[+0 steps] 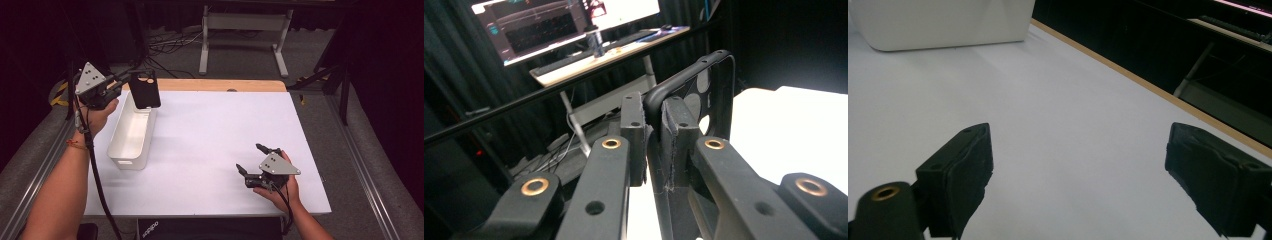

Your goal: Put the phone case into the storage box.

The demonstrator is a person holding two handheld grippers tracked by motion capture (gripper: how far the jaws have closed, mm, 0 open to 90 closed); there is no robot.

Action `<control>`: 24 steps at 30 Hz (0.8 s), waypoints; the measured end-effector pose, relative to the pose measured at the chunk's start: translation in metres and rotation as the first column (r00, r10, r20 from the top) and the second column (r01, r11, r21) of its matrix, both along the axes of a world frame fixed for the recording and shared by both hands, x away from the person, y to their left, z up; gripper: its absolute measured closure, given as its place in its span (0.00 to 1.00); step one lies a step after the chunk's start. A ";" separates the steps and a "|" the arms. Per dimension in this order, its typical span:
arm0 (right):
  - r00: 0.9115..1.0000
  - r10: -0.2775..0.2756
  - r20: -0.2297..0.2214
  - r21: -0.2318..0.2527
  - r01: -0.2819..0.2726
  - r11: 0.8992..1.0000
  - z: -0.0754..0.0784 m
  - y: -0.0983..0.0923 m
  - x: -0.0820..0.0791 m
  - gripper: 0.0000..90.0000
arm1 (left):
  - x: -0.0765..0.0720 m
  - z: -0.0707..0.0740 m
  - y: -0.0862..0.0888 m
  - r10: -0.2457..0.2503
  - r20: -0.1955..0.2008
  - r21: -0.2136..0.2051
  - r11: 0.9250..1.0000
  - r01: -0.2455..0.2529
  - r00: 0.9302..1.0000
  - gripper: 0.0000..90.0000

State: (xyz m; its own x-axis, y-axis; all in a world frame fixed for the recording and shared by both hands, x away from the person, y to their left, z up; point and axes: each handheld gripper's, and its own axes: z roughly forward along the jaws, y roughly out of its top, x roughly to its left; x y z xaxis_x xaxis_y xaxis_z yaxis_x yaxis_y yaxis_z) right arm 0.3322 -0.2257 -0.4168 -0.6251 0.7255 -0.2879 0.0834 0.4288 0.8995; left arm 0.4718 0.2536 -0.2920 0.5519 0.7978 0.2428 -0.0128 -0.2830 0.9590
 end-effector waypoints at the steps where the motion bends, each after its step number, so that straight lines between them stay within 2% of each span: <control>1: 1.000 -0.004 0.002 -0.001 0.004 1.000 0.000 0.000 0.000 0.14 | 0.001 0.000 0.002 0.004 -0.002 -0.001 1.000 -0.004 1.000 0.92; 5: 1.000 -0.004 -0.001 0.000 0.004 1.000 0.000 -0.001 -0.001 0.14 | 0.010 -0.004 0.013 0.014 -0.013 -0.015 1.000 -0.014 1.000 0.92; 11: 1.000 -0.013 -0.004 0.000 0.013 1.000 -0.001 -0.002 -0.001 0.14 | 0.021 -0.011 0.020 0.027 -0.025 -0.006 1.000 -0.027 0.999 0.92; 16: 1.000 -0.020 -0.010 0.000 0.020 1.000 -0.002 -0.003 -0.001 0.15 | 0.032 -0.014 0.024 0.039 -0.023 0.028 0.999 -0.039 0.999 0.92; 21: 0.999 -0.030 -0.021 -0.004 0.030 1.000 -0.004 -0.003 0.000 0.15 | 0.045 -0.019 0.029 0.033 -0.028 0.017 0.999 -0.033 0.999 0.92; 24: 0.999 -0.035 -0.027 -0.009 0.035 0.999 -0.005 -0.002 0.001 0.15 | 0.052 -0.022 0.029 0.030 -0.031 0.026 0.999 -0.029 0.999 0.92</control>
State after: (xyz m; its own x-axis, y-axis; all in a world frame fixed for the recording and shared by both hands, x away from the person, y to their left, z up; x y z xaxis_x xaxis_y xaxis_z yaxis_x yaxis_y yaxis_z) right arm 0.3333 -0.2280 -0.4217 -0.6072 0.7445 -0.2774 0.1229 0.4329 0.8930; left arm 0.5236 0.2825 -0.3141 0.5356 0.8078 0.2460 0.0260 -0.3070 0.9514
